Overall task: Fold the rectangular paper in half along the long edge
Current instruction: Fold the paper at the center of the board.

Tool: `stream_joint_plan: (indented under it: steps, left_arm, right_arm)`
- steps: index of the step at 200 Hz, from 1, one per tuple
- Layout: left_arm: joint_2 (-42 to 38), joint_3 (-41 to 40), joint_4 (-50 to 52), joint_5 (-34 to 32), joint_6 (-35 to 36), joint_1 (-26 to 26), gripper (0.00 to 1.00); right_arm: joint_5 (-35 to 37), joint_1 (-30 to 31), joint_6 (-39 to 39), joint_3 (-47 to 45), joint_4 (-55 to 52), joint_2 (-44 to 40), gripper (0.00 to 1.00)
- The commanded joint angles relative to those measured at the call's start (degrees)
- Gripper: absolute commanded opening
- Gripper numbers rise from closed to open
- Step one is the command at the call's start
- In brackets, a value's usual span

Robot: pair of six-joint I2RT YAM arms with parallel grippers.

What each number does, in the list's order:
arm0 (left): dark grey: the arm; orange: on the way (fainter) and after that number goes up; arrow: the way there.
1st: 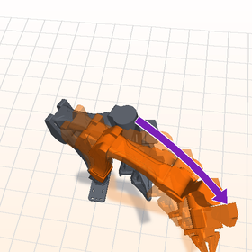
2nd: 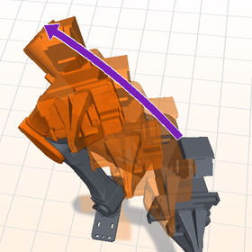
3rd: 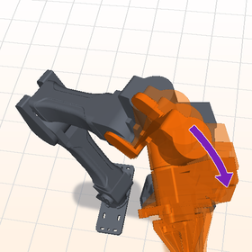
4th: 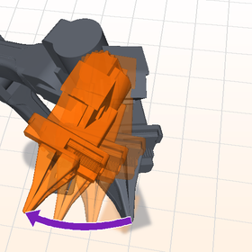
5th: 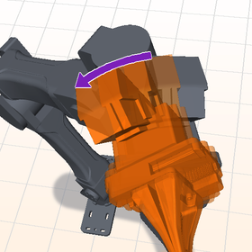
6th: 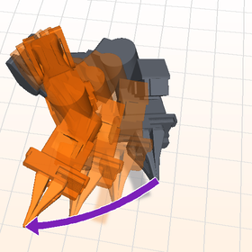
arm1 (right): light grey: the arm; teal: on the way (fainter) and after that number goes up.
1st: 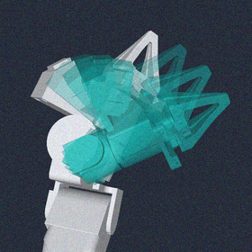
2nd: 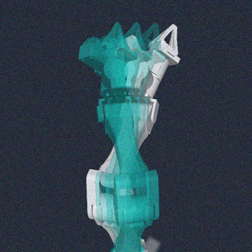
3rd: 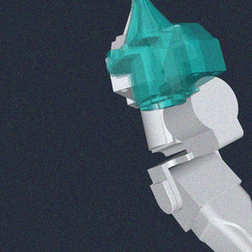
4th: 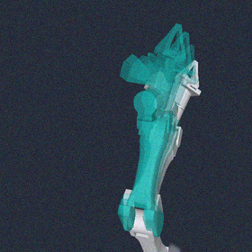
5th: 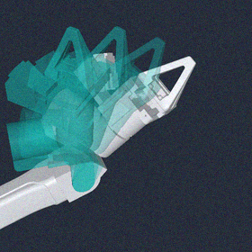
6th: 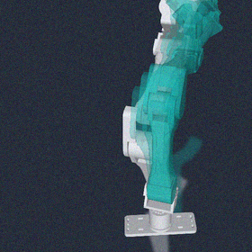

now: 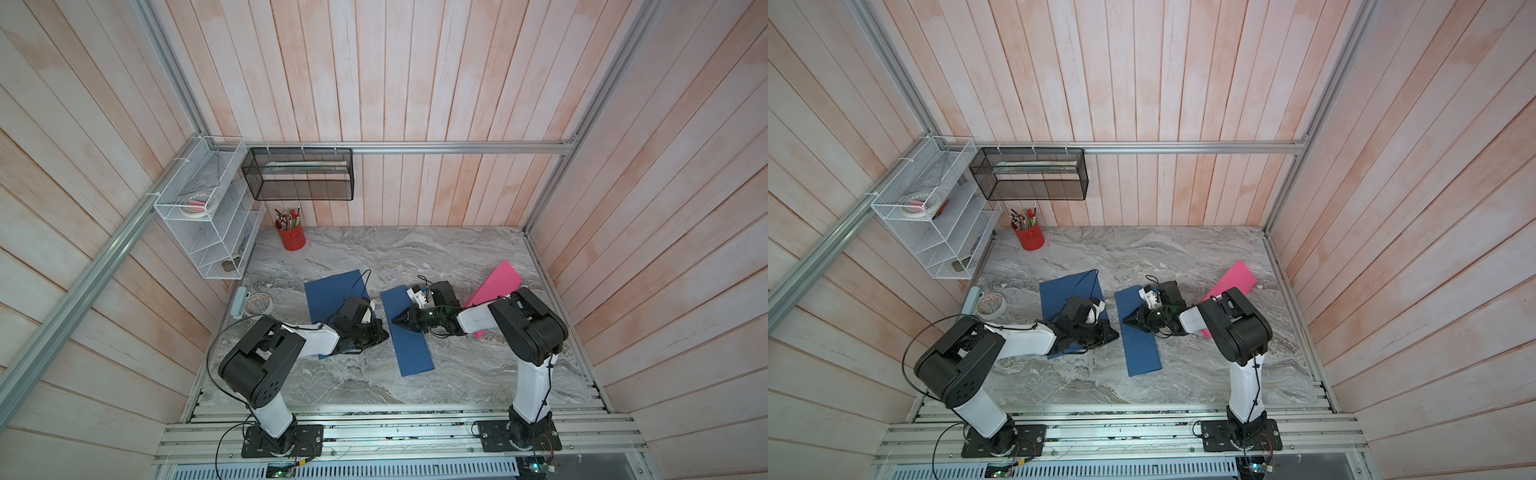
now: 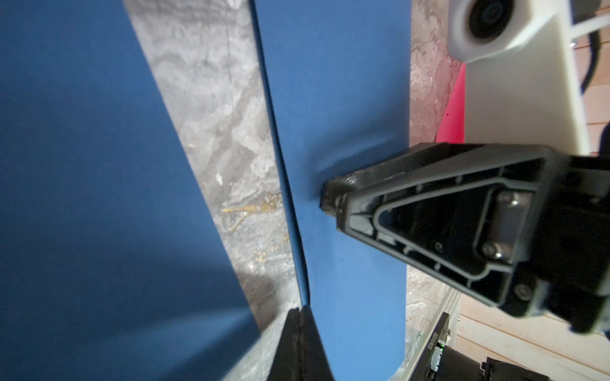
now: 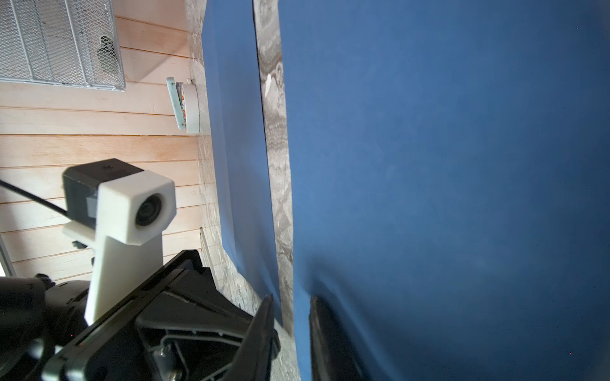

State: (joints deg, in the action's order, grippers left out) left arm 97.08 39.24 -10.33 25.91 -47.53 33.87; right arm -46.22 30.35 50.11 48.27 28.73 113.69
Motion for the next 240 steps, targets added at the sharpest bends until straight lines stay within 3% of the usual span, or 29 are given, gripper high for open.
stream_joint_plan:
  steps: [1,92,240]
  left_arm:
    - [0.52,0.62,-2.94,1.41,-0.96,0.23,0.00]
    - [4.72,1.26,-9.31,3.36,-3.70,1.07,0.00]
    - [4.75,2.09,-9.00,3.45,-3.80,1.53,0.00]
  right_arm:
    - [-0.54,0.41,0.61,0.90,1.04,1.36,0.22]
    - [-0.70,0.41,0.85,1.29,1.15,1.80,0.22]
    - [-1.70,0.38,4.12,1.47,5.23,1.98,0.22]
